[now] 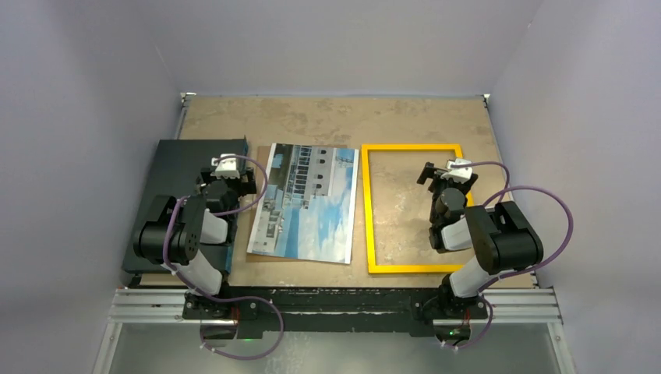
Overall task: Put the photo into the frame
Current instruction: Turn over the photo frame at the center of the board.
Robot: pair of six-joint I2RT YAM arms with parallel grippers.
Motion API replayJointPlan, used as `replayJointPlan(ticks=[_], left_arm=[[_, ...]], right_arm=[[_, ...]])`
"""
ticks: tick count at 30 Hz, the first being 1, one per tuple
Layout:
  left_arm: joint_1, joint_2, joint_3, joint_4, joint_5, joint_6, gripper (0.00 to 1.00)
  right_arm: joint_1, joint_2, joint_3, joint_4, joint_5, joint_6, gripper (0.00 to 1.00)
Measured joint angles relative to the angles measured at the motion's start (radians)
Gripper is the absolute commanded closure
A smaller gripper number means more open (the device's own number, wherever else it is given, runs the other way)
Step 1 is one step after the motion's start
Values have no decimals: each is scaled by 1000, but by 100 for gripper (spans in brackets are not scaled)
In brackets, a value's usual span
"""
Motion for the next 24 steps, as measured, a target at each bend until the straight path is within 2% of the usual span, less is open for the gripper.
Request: replayJointPlan(ticks=[13,15,19,21,24], left_arm=[[0,-14,11,-37,0,0,0],[0,-52,66,-164,-1,-1,1],[1,-122,302,-513,0,27,7],[3,-146,432,-675,11,52,8],[25,-175,578,-877,60,59,8]], right_arm=[[0,0,0,0,8,6,1],[0,-3,0,0,10,3,1],[6,-89,-13,-55,46,1,1],[8,-200,36,-210,90,45,1],[6,-311,215,-474,95,108,1]])
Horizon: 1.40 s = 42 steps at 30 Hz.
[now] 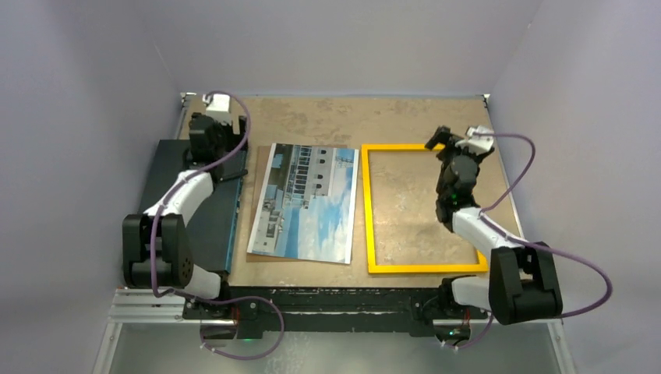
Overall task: Put the photo into the frame
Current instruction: Turn over the photo frame at the center of the board.
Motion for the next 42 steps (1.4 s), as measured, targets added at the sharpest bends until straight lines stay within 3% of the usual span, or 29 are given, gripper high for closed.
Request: replayJointPlan(ticks=[3,6,7,10,12,17,22,28,38,42], left_arm=[[72,-9,128,-193,85,-37,8],[163,-1,251,-372,143,-80,7],[183,2,289,-423,148,-86,2],[198,11,379,-553,155,-80,0],[194,22,434,-640,153,-73,0],[212,46,459,-776,158,-41,0],[225,106,462,-880,157,-29,0],[226,119,448,-948,170,-22,0],[226,102,398,-1007,226,6,0],[226,95,400,-1012,262,6,0]], right_arm=[[-1,-26,186,-187,-44,109,1],[-32,-18,272,-323,-185,230,1],[-48,-5,294,-373,-238,254,1],[-53,74,391,-537,-303,276,1],[11,114,440,-650,-263,280,1],[306,147,528,-897,-139,288,5],[471,212,602,-1068,-40,346,9],[565,296,606,-1180,-27,400,26],[576,386,579,-1218,-26,443,50],[576,430,562,-1209,-35,463,52]])
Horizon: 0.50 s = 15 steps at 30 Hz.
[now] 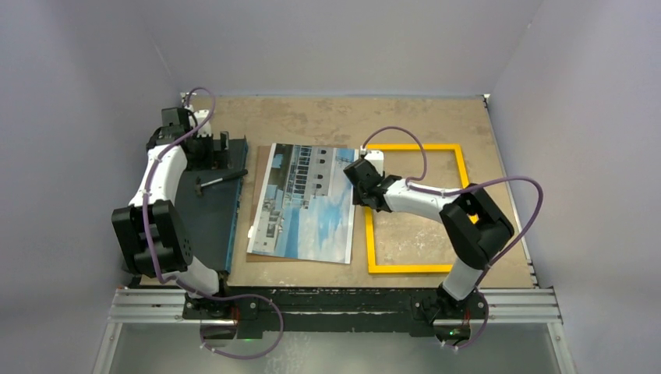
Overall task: Put the photo into the frame
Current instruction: Turn over the photo frame at the center of the board.
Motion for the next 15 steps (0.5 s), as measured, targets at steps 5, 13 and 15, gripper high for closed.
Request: replayJointPlan(ticks=[5,13,15], left_arm=[[-4,4,27,-31,42,0,0],[-26,19,56,-53,60,0,0],[-42,21,58,-57,58,-1,0]], right_arm=[[6,39,-32,11,-1,23,55],[15,42,-29,7,22,34,91],[16,42,-11,-24,21,38,95]])
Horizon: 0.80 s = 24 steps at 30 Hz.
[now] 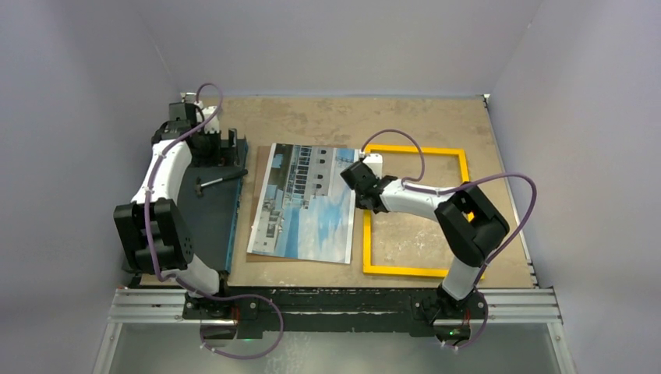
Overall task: Put the photo into the frame
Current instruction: Turn over the photo frame at the center of the board.
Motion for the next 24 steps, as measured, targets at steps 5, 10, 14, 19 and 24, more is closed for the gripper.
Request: replayJointPlan(ticks=[5,10,14,19,24], left_arm=[[-85,5,6,-3,-6,-9,0],[-144,19,11,-1,39,-49,0],[-150,20,11,10,82,-83,0],[-200,20,11,35,109,-125,0],[-249,16,-10,110,169,-187,0]], right_arm=[[0,-7,146,-124,-24,6,98],[0,-76,358,-198,-93,5,99],[0,-152,505,-235,-163,7,100],[-7,-214,636,-253,-275,43,100],[-27,-247,649,-233,-429,118,100]])
